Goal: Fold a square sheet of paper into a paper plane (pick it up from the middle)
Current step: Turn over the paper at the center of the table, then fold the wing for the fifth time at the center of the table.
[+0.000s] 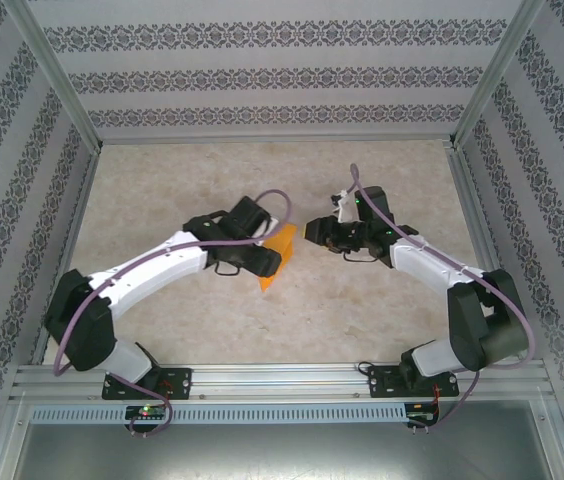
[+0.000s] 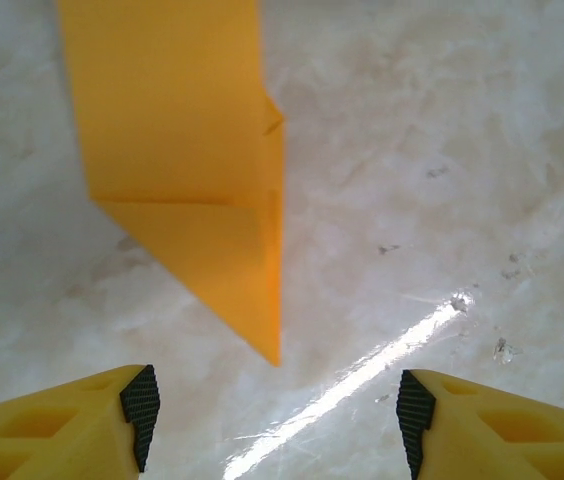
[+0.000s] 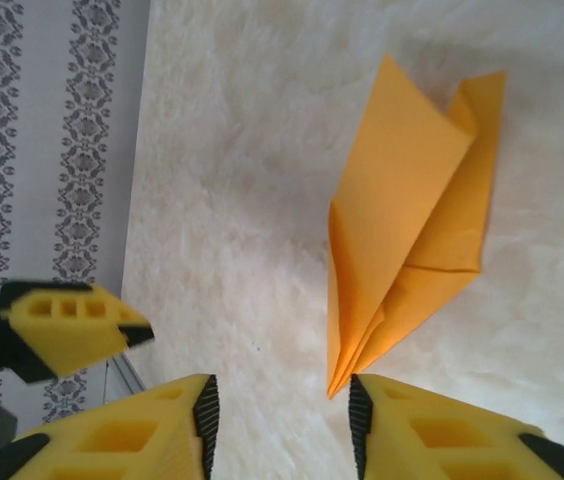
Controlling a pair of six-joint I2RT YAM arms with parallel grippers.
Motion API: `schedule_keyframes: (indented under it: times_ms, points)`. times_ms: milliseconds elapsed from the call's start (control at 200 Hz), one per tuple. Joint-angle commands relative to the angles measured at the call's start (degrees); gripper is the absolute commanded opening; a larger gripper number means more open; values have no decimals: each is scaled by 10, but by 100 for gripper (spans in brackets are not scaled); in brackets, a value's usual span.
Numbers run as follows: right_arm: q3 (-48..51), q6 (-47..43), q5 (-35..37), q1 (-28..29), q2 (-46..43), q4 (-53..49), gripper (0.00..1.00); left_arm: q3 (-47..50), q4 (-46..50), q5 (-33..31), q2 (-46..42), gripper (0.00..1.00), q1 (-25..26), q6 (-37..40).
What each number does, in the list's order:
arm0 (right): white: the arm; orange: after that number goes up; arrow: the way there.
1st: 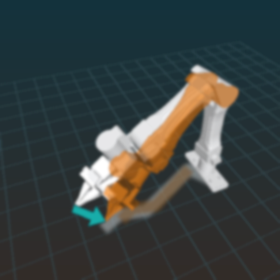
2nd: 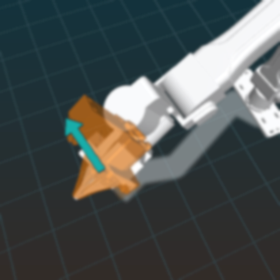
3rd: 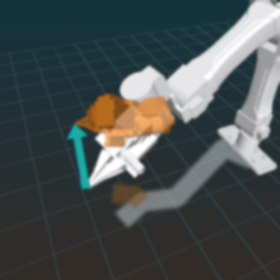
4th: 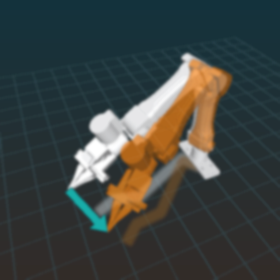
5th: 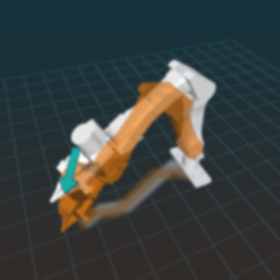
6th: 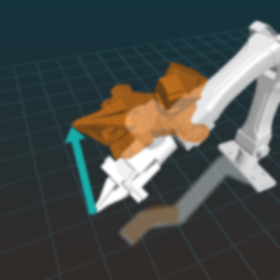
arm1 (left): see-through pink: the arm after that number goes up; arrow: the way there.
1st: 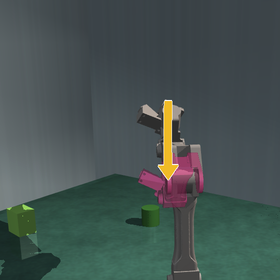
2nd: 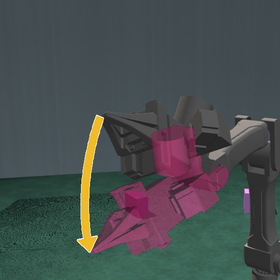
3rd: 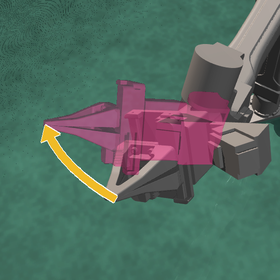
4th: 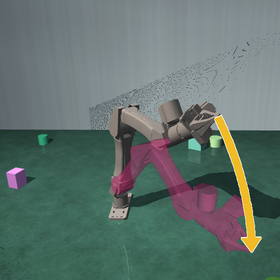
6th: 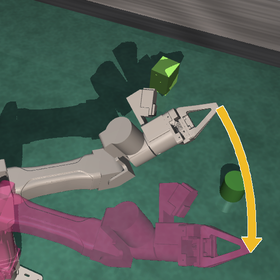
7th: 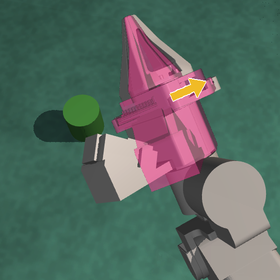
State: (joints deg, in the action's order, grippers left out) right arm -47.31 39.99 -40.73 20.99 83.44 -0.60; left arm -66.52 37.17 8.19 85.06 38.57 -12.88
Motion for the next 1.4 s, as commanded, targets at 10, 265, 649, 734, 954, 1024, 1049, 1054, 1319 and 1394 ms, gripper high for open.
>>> schedule_keyframes:
  times_ms: [10, 265, 649, 734, 954, 1024, 1049, 1054, 1319, 1394]
  points:
    - [-16, 21, 51, 52, 23, 21, 35, 46, -57, 75, -35, 70, -66, -50]
    - [-65, 29, 105, 141, 105, 24, 23, 128, -160, 164, -40, 70, -173, -132]
    - [-133, -11, 188, 187, 205, -48, 14, 184, -247, 232, -27, 70, -223, -185]
    - [-136, -21, 203, 185, 213, -62, 13, 186, -250, 239, -23, 70, -226, -186]
    - [-135, -37, 224, 179, 228, -83, 11, 187, -256, 245, -8, 70, -226, -185]
    - [-128, -39, 233, 177, 223, -87, 10, 187, -255, 245, -5, 70, -227, -185]
    - [-127, -39, 232, 176, 223, -87, 10, 187, -255, 246, -3, 70, -226, -185]
    - [-126, -39, 232, 176, 223, -86, 10, 187, -255, 246, -3, 70, -226, -185]
    - [-78, -29, 197, 159, 218, -32, 3, 191, -278, 269, 22, 70, -226, -202]
    - [-60, -25, 182, 156, 217, -5, 3, 194, -300, 284, 33, 69, -226, -216]
